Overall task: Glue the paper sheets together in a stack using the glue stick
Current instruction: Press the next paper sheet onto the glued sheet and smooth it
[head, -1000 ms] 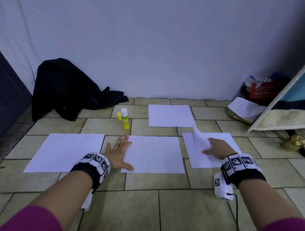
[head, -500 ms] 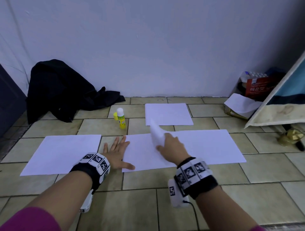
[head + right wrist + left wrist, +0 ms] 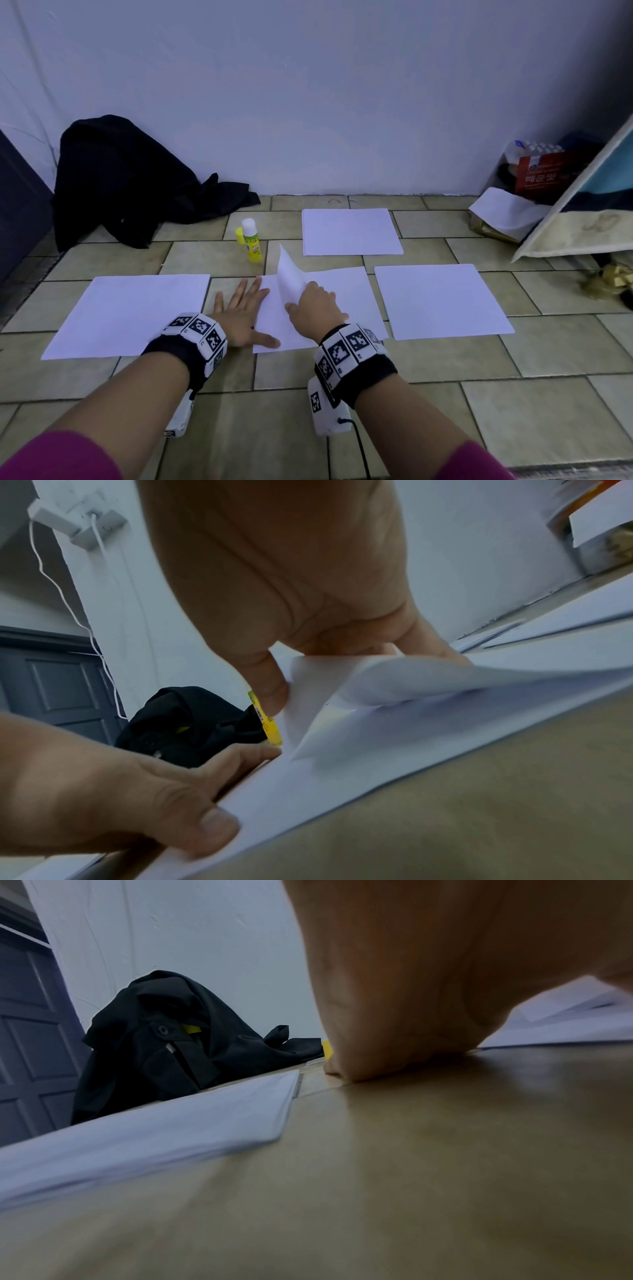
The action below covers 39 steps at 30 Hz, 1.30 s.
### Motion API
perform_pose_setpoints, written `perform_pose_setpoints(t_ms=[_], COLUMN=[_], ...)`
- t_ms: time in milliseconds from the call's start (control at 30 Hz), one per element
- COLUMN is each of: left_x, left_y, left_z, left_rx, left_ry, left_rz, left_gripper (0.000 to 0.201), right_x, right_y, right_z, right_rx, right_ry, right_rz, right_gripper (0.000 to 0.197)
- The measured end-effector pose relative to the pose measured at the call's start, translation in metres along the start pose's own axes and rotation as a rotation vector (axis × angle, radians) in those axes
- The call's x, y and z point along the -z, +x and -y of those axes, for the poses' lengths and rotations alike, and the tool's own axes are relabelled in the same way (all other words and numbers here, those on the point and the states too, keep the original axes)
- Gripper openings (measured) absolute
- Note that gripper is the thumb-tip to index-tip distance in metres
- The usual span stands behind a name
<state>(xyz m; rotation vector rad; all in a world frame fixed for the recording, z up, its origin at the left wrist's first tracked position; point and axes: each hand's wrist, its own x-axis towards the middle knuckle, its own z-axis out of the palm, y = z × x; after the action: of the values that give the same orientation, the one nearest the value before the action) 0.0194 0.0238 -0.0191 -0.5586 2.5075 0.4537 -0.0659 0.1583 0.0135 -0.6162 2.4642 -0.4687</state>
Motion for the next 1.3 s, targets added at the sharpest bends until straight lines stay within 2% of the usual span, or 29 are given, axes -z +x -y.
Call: perform_pose_setpoints(t_ms=[300,433,667,800,1033,1300], left_x=[0.0,0.0,0.0,0.002,0.003,0.005], left_y=[0.0,-0.001,-0.001,-0.003,-0.003,-0.005], left_z=[0.001,0.001,0.001,-0.002,-0.001,-0.002], left_rx=[-0.003,-0.013,-0.018,-0.003,-0.009,-0.023], left_ry=[-0.009,-0.017,-0.036,-0.022,-0.027,-0.033], left_rz=[0.005,-0.007,-0.019,0.005,0.013,0.014], left_gripper=[0.134,0.12,0.116,0.127,0.127,0.143], right_x=[-0.002,-0.004,-0.005,-0.005,-0.005,0.001], right_y=[-0.001,-0.003,-0.002,-0.002,-0.005,-0.004], right_z=[0.006,0.007,0.007,0.008,0.014,0.015], right_rx=[0.001,0.009,-0.02,-0.043,-0.077,-0.091], right_ry=[0.013,-0.021,-0.036,-0.044,-0.049,0.002], right_rz=[0.022,0.017,0.009,0.023,0.056,0.095], right_gripper=[0.048,0.047,0.052,0.055,0.061,0.065])
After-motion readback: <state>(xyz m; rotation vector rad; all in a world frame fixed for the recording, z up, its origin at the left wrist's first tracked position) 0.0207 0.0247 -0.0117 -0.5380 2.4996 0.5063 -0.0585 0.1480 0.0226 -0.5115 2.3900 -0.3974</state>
